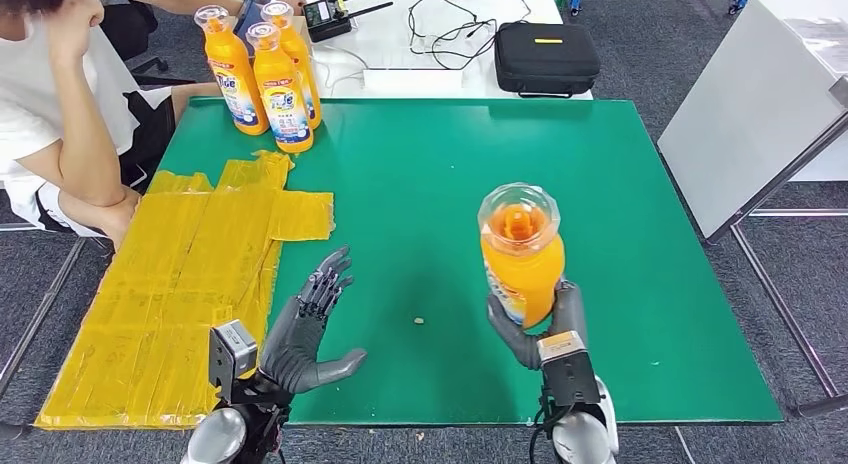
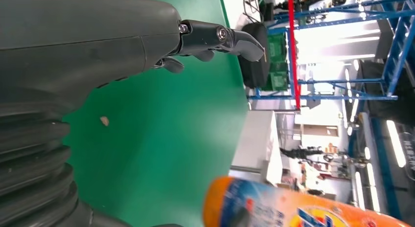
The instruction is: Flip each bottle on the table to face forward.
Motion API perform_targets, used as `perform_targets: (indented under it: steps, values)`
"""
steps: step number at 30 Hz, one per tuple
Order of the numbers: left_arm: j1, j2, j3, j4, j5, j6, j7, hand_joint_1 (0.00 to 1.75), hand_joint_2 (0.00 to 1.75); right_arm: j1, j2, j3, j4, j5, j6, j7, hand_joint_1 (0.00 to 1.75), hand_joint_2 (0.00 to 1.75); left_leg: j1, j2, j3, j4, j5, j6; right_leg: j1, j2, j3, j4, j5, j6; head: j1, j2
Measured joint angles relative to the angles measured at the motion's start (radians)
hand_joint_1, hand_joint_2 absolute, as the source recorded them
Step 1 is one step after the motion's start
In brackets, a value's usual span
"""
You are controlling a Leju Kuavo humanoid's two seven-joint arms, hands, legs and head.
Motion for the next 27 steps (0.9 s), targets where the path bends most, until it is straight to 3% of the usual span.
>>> perform_targets:
  steps: [16, 27]
  values:
    - [-0.057, 0.000, -0.030, 0.009, 0.046, -0.029, 0.000, 0.00, 1.75, -0.112, 0.048, 0.242, 0.204, 0.056, 0.046, 0.001, 1.75, 1.75, 0.000, -0.001, -0.002, 0.000, 0.000, 0.000, -0.001, 0.000, -0.002, 0.000, 0.000, 0.000, 0.000, 0.000]
    - [-0.063, 0.000, -0.037, 0.011, 0.047, -0.029, -0.001, 0.00, 1.75, -0.134, 0.052, 0.282, 0.255, 0.057, 0.046, 0.002, 1.75, 1.75, 0.000, 0.000, -0.002, 0.000, 0.000, 0.000, 0.000, 0.000, -0.002, 0.000, 0.000, 0.000, 0.000, 0.000]
